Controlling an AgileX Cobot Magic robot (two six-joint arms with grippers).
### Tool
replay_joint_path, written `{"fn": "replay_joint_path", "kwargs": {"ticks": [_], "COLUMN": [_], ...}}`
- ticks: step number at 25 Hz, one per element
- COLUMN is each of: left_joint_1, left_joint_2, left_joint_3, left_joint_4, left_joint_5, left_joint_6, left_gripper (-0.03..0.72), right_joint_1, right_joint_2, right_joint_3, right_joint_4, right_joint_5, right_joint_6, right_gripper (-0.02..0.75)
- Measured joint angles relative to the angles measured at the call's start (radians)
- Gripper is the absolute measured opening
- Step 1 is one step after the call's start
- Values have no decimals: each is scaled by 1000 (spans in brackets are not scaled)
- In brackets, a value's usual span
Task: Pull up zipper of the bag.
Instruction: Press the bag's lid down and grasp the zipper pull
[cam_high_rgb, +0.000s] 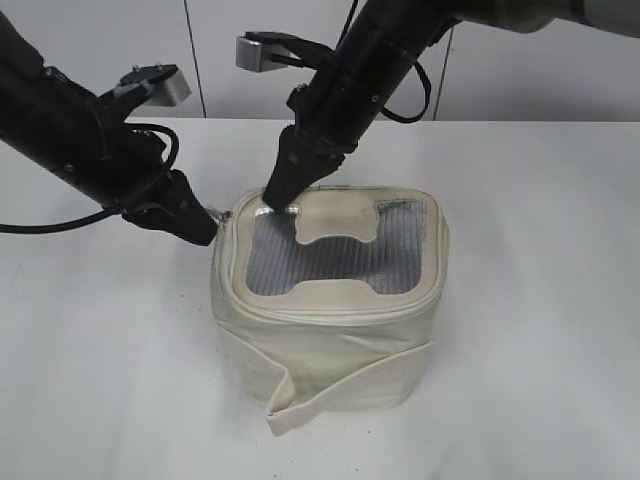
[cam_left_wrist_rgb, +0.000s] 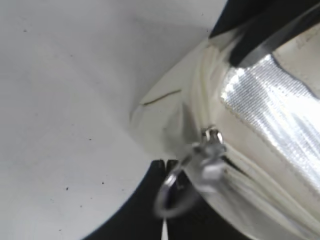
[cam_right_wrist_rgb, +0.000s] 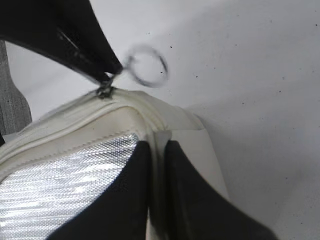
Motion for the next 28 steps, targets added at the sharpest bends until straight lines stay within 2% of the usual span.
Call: {"fn": "replay_joint_path", "kwargs": {"ticks": [6,11,13,15,17,19,20,22,28], "left_joint_1": [1,1,1,1,1,1,1,1,-8], "left_joint_2": [4,4,4,1,-1,-4,-6,-12,-15], "left_joint_3": [0,0,0,0,0,0,0,0,0], "left_joint_4": [81,97,109,125,135,137,137,133,66], "left_joint_5": [23,28,40,47,46,36,26,9,-38], "left_joint_6": [1,1,1,1,1,1,1,1,10], "left_gripper": [-3,7,67,200,368,491,526,557,559], "right_joint_1": [0,0,0,0,0,0,1,1,1], "right_joint_2": [0,0,0,0,0,0,0,0,0], "right_joint_3": [0,0,0,0,0,0,0,0,0], "right_joint_4": [0,-4,-4,-5,-5,-5,-5,-5,-7], "right_joint_5": [0,0,0,0,0,0,0,0,0], "right_joint_6": [2,4,4,5,5,5,5,5,6], "right_gripper": [61,61,61,61,61,61,61,61,61]}}
